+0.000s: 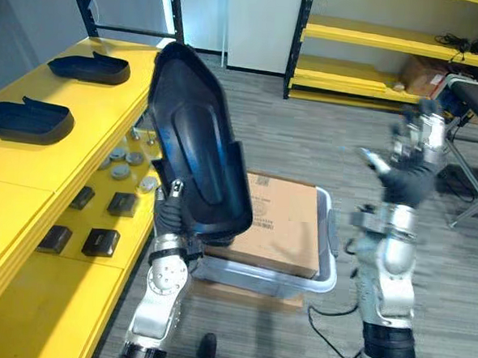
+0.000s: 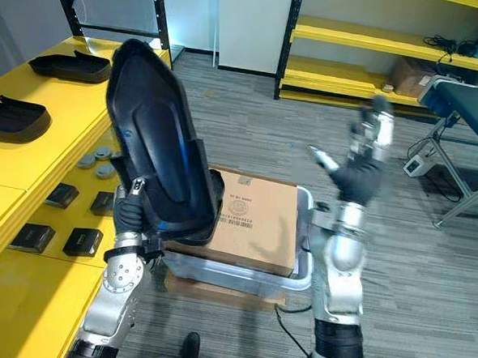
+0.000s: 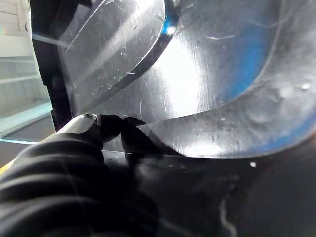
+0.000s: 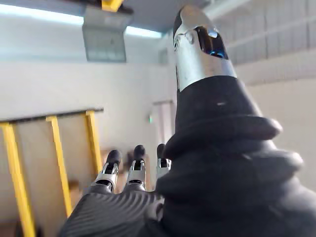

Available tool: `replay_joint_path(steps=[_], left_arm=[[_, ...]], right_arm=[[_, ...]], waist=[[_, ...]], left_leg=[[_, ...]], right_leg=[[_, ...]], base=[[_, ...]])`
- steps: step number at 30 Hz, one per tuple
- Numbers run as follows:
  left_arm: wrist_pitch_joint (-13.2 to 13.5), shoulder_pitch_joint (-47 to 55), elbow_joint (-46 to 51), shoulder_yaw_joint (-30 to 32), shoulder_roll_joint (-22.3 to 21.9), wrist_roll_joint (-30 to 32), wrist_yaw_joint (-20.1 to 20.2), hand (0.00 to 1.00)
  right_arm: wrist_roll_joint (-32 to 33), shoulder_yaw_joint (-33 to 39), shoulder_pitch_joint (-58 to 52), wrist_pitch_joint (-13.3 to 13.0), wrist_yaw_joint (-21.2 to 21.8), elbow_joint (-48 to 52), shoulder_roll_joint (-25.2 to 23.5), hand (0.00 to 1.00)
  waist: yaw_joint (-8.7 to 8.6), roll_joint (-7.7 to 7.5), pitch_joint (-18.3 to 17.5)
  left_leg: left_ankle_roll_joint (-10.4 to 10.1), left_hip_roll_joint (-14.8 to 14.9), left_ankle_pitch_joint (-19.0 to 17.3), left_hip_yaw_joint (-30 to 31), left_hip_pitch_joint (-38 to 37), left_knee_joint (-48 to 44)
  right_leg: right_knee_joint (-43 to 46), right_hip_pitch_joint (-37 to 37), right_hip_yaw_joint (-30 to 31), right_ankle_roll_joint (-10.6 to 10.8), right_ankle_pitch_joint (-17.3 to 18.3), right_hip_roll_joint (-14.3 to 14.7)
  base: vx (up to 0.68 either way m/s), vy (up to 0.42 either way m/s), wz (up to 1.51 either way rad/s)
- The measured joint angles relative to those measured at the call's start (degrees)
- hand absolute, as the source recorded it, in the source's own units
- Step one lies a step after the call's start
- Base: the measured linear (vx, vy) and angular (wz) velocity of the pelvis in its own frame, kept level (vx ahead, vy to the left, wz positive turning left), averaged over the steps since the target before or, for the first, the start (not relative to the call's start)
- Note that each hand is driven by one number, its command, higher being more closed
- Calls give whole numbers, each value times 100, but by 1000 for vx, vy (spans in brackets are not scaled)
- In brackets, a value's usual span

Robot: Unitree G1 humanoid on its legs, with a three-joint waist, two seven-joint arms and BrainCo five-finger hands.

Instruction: Walk over and take plastic housings, then place them on the shelf

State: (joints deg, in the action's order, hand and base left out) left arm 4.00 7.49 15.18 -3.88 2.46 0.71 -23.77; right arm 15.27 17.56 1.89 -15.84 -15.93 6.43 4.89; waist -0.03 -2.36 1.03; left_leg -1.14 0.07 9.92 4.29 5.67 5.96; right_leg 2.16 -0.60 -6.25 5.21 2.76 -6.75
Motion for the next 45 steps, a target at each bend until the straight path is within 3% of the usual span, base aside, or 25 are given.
replay_joint_path(steps=[4, 8, 13, 17, 20, 22, 24, 26, 27, 28, 29, 31, 33, 35, 37, 38, 39, 40, 41, 42, 43, 44, 45], left_arm=[[78, 325, 274, 197, -82, -4, 20, 100], [173, 426, 349, 178, -82, -13, 201, 100], [289, 528, 483, -101, -31, -107, 507, 100], [305, 578, 529, -278, -129, -175, 671, 100], [307, 768, 756, -335, -266, -230, 744, 100], [313, 771, 937, -397, -358, -237, 751, 100], [334, 766, 991, -419, -424, -296, 742, 100], [339, 799, 990, -459, -459, -369, 742, 100], [342, 807, 990, -491, -454, -433, 744, 100], [351, 794, 991, -506, -474, -474, 752, 100], [357, 794, 992, -511, -470, -475, 763, 100], [383, 855, 989, -584, -462, -482, 814, 100], [396, 854, 979, -596, -509, -499, 883, 100], [398, 844, 926, -588, -506, -578, 890, 100], [397, 791, 890, -594, -532, -686, 921, 100], [396, 735, 866, -614, -546, -701, 961, 100], [396, 706, 861, -678, -541, -724, 982, 100], [395, 689, 858, -727, -513, -725, 982, 100], [395, 613, 830, -840, -410, -725, 984, 100], [398, 563, 797, -902, -349, -719, 981, 100], [414, 443, 604, -997, -281, -674, 981, 100], [413, 415, 557, -1001, -279, -668, 981, 100], [409, 313, 416, -1005, -284, -665, 969, 100]], right_arm=[[159, 590, -573, 283, -15, -2081, 4, 0], [451, 733, -885, 578, 57, -3774, -6, 0], [501, 685, -1305, 816, 620, -5318, -267, 0], [484, 440, -1446, 1038, 841, -5747, -461, 0], [434, 154, -1488, 1118, 867, -5734, -618, 0], [419, -68, -1409, 1129, 872, -5642, -665, 0], [342, -97, -1272, 1130, 858, -5538, -645, 0], [254, -220, -1247, 1116, 857, -5420, -613, 0], [206, -273, -1174, 1094, 861, -5342, -555, 0], [195, -291, -1134, 1071, 855, -5211, -552, 0], [185, -312, -1116, 1067, 858, -5169, -568, 0], [107, -529, -1105, 1067, 860, -5051, -574, 0], [71, -591, -1017, 1079, 859, -5043, -601, 0], [-18, -609, -956, 1133, 862, -5042, -685, 0], [-52, -745, -908, 1211, 875, -5040, -743, 0], [-130, -743, -908, 1249, 871, -5021, -742, 0], [-189, -743, -925, 1260, 870, -4993, -741, 0], [-197, -743, -928, 1260, 870, -4993, -742, 0], [-214, -747, -927, 1262, 871, -4986, -743, 0], [-237, -752, -893, 1260, 868, -4966, -743, 0], [-247, -830, -895, 1251, 865, -4963, -737, 0], [-249, -846, -893, 1251, 864, -4962, -736, 0], [-251, -932, -911, 1241, 869, -4830, -737, 0]], waist=[[-77, 92, -55], [-64, 138, -76], [-55, 132, -73], [-46, 156, -44], [-42, 137, 79], [107, 168, 281], [146, 228, 434], [221, 191, 509], [288, 149, 547], [307, 204, 574], [282, 170, 606], [267, 72, 571], [297, 105, 562], [436, 87, 552], [436, 93, 548], [431, 93, 549], [401, 102, 553], [385, 117, 553], [379, 116, 549], [384, 128, 543], [371, 151, 508], [361, 140, 502], [223, 141, 504]], left_leg=[[-3, -3, -4, 12, 87, 1], [-22, 11, -19, 23, 106, -2], [-29, 74, -23, 21, 53, -5], [-23, 84, -51, 140, 46, -5], [-24, 8, -50, 409, 159, -120], [-111, -231, -168, 905, 715, -766], [-118, -369, -174, 1154, 1005, -967], [-243, -460, -269, 1206, 1173, -1045], [-64, -443, -382, 758, 1445, -1620], [307, -262, -652, -23, 1492, -1934], [421, -159, -727, -425, 1464, -1968], [709, 286, -931, -2058, 1438, -2108], [796, 360, -1019, -2566, 1479, -2223], [782, 164, -1187, -2490, 1469, -2292], [840, -4, -1388, -2445, 1412, -2391], [883, -121, -1473, -2391, 1279, -2402], [909, -210, -1591, -2257, 1065, -2405], [915, -228, -1650, -2179, 961, -2407], [839, -232, -1749, -2037, 762, -2382], [821, -248, -1761, -1958, 598, -2261], [795, -314, -1787, -1850, 284, -1814], [749, -311, -1819, -1846, 212, -1752], [587, -293, -1750, -1712, 49, -1688]], right_leg=[[-26, 66, -9, -1, -1, 0], [-40, 69, -12, 23, -17, 13], [-28, -38, -15, 22, -27, 69], [39, -119, -203, 30, 57, 86], [494, -96, -630, 64, 377, 20], [1206, 84, -1425, 47, 789, -178], [1549, 76, -2089, 43, 1013, -344], [1661, 38, -2581, 24, 1151, -536], [1715, -62, -2941, 16, 1255, -630], [1846, -301, -3261, 141, 1321, -700], [1920, -418, -3419, 193, 1356, -778], [1788, -719, -3933, 289, 1327, -936], [1624, -908, -4257, 351, 1287, -970], [1528, -1050, -4375, 241, 1219, -1025], [1678, -1195, -4380, 47, 1097, -1177], [2202, -1168, -4247, -182, 986, -1431], [3037, -910, -3751, -864, 733, -1686], [3459, -754, -3346, -1070, 664, -1744], [4231, -259, -2370, -868, 813, -1609], [4561, 82, -1919, -596, 971, -1442], [4499, 502, -1613, -468, 1169, -1140], [4421, 567, -1562, -465, 1205, -1086], [4028, 830, -1445, -326, 1369, -767]], base=[[0, 0, 0], [6, -9, 0], [15, -23, 2], [-30, -22, 16], [-58, -35, 84], [-66, -32, 182], [-28, -20, 182], [-17, 4, 159], [40, 9, 168], [102, 4, 149], [107, -27, 146], [131, -11, 126], [154, 50, 84], [172, 104, 47], [220, 145, 40], [291, 215, 41], [243, 192, 42], [286, 222, 40], [170, 136, 35], [263, 190, 53], [176, 123, 43], [292, 116, 70], [234, 38, 74]])
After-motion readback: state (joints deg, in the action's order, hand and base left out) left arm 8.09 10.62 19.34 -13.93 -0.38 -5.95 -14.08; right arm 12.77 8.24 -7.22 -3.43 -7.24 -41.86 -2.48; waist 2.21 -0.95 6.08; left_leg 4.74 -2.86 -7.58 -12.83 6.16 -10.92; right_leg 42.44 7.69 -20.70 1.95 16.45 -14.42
